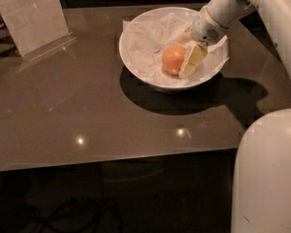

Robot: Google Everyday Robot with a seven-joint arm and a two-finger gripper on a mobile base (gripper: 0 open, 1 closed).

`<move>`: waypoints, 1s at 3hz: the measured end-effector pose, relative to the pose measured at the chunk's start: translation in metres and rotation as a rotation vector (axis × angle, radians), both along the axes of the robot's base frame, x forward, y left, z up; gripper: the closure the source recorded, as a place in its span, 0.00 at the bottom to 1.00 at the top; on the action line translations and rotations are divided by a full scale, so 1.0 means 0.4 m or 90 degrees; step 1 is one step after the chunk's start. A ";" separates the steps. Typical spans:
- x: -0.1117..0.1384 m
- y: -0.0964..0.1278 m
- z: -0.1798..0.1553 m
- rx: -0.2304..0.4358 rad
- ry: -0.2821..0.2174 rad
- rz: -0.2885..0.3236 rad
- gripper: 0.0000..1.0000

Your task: Pick orange from white bowl

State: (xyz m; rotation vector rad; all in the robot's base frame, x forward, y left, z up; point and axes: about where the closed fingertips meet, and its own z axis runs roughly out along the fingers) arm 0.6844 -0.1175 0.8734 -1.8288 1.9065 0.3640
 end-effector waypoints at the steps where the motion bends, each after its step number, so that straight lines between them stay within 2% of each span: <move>1: 0.008 0.010 -0.024 0.006 0.015 0.000 0.20; 2: 0.012 0.014 -0.044 0.012 0.028 -0.005 0.26; 3: 0.016 0.015 -0.057 0.014 0.038 -0.010 0.45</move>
Offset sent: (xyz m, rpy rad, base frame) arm 0.0009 0.0006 -0.0205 0.0216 0.0774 -0.0145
